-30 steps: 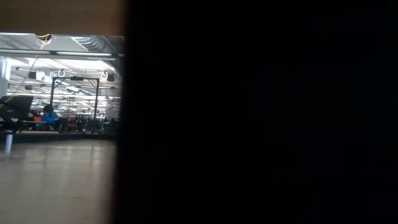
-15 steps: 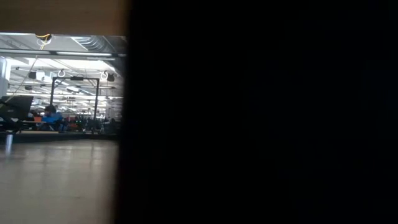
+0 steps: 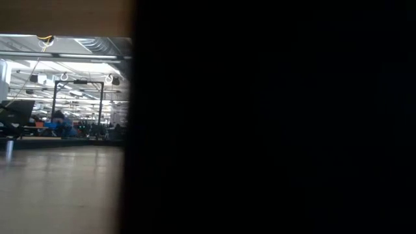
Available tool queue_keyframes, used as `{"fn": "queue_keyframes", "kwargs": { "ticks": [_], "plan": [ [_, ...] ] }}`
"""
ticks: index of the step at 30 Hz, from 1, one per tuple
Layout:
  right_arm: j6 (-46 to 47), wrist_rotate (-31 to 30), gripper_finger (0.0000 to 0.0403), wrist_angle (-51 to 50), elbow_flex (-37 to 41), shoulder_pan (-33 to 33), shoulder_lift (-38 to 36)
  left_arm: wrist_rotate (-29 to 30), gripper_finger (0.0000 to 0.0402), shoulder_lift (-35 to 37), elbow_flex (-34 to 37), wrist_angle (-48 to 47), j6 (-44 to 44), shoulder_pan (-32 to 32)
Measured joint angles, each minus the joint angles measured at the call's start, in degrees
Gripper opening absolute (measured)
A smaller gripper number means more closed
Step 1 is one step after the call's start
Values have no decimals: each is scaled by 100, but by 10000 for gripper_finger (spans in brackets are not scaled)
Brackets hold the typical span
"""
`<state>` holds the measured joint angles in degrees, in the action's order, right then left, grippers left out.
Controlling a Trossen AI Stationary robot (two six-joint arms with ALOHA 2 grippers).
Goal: Stack baskets on shelf by color
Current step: Stack the black basket on top of the other black baskets on the shelf, then stack the orange basket on top of the other orange baskets on the shelf
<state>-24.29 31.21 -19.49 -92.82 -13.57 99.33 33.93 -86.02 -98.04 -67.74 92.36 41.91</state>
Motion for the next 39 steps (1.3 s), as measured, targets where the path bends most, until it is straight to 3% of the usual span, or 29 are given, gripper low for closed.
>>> {"fn": "queue_keyframes", "kwargs": {
  "ticks": [14,23,26,33,39],
  "plan": [
    [594,187,105,1811,1441,388,0,-4,73,-4,0,-1,-4,0],
    [611,125,105,1726,1295,410,-260,-9,73,-7,0,-12,-7,0],
    [693,-17,105,968,1065,403,-635,-6,73,-7,0,-76,-92,4],
    [632,-2122,105,-1962,735,-118,-1575,63,73,-7,0,-93,-559,4],
    [1537,-2332,105,-3859,750,-539,-1773,1148,73,-7,0,-88,-944,0]
  ]
}}
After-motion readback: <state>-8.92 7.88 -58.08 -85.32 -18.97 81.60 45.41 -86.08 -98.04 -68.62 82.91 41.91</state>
